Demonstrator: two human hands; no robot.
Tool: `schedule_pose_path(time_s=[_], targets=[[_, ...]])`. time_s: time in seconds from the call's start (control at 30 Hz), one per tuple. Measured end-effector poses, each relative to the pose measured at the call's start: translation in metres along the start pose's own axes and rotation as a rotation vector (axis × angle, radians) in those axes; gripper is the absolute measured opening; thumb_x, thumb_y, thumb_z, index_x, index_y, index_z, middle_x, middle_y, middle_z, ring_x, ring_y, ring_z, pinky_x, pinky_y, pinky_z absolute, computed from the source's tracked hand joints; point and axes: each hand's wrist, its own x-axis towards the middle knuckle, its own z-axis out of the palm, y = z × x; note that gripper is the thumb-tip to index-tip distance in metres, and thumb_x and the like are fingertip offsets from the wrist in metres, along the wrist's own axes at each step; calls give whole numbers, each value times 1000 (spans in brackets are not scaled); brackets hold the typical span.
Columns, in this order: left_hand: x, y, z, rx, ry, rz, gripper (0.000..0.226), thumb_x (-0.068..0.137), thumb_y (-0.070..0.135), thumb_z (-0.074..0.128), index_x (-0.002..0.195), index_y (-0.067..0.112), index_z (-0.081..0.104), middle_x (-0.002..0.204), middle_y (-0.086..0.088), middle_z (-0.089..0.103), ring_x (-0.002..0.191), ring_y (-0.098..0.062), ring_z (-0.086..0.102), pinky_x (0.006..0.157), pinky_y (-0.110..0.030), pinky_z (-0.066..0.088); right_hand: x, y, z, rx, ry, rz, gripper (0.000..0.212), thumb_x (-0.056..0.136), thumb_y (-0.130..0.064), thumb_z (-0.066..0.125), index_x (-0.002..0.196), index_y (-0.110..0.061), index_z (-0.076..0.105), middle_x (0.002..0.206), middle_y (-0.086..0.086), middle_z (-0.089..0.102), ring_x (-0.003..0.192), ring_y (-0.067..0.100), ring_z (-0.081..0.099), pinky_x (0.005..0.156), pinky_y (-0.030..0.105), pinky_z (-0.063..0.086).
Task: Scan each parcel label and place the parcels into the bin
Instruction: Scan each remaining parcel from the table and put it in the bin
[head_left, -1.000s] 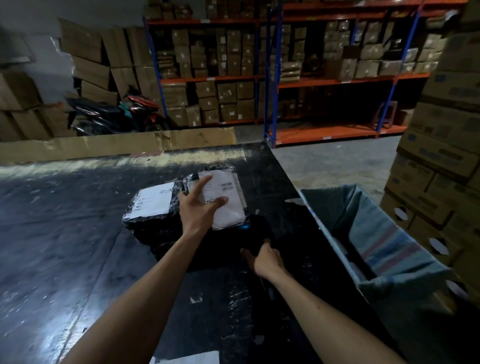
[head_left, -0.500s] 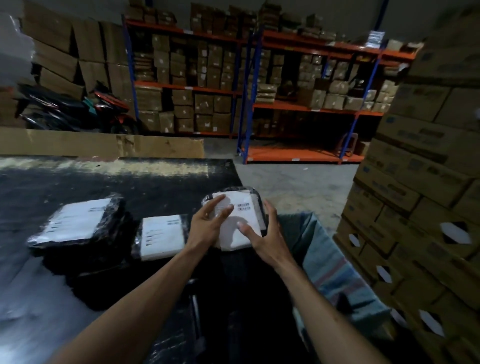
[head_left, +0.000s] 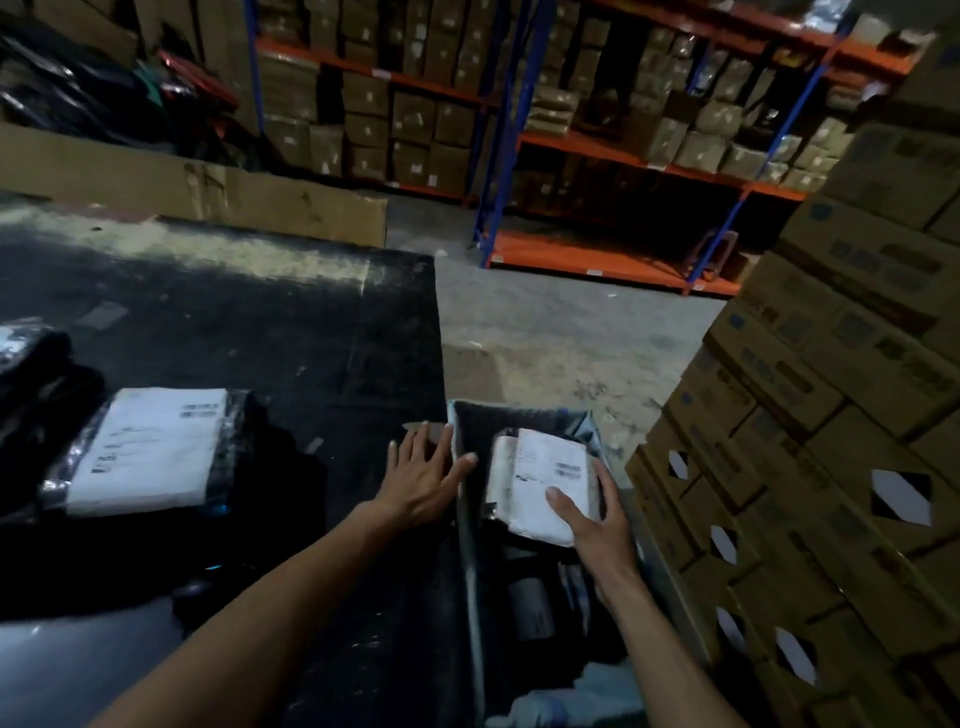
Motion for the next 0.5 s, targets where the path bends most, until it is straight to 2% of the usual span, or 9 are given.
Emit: schedule_pose_path(time_s=[0.07,0.2,0.27,0.4,0.5], targets=[[15,-7,20,137,6,41,76,99,67,18,160,27,-1,168,-11,-12,154,-31,-12,122,-51,-12,22,23,-12,-44,7,62,76,81,-31,88,143,-46,47,140,-4,58,120,21,61,92,39,56],[30,-20,46,403,106,71,76,96,61,9,161,21,5,169,-9,-3,155,-30,-4,123,-53,-8,59,77,-5,-175,-104,143,83,81,-31,87,151,-37,44,142,-5,56,122,19,58,97,37,52],[31,-23,49,424,101,82,79,92,59,1,160,21,3,169,-8,-2,155,-29,-4,123,-51,-9,72,103,12,-223,-149,193,84,82,-29,88,154,-32,44,145,-2,58,123,20,58,100,33,50],[32,-26,53,452,121,84,72,96,57,1,159,22,0,168,-6,-5,155,-27,-7,122,-50,-11,96,138,58,-226,-305,258,86,83,-17,86,156,-16,41,154,8,51,132,23,54,102,24,51],[31,-23,51,464,108,86,71,98,55,1,160,21,0,168,-6,-8,154,-26,-10,124,-52,-6,107,153,86,-252,-362,257,83,86,-16,84,156,-14,39,151,9,53,134,26,53,106,31,49]])
